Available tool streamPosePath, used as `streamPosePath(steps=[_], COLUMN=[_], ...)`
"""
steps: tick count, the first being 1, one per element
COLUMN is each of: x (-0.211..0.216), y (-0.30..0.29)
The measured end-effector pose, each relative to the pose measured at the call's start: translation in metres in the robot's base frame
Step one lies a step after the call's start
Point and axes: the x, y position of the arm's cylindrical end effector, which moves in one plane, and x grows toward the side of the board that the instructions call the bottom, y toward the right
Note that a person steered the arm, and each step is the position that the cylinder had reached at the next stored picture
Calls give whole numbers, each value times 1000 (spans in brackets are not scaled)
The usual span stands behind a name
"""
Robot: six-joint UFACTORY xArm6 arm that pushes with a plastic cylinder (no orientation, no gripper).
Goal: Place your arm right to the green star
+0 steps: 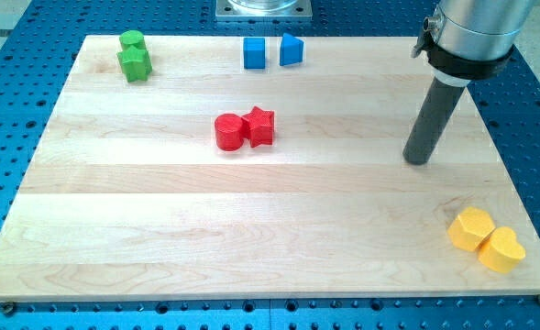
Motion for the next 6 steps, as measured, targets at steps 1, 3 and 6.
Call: streamPosePath(steps=[1, 3, 6], x=[-66, -115, -121], y=[-36, -198, -329])
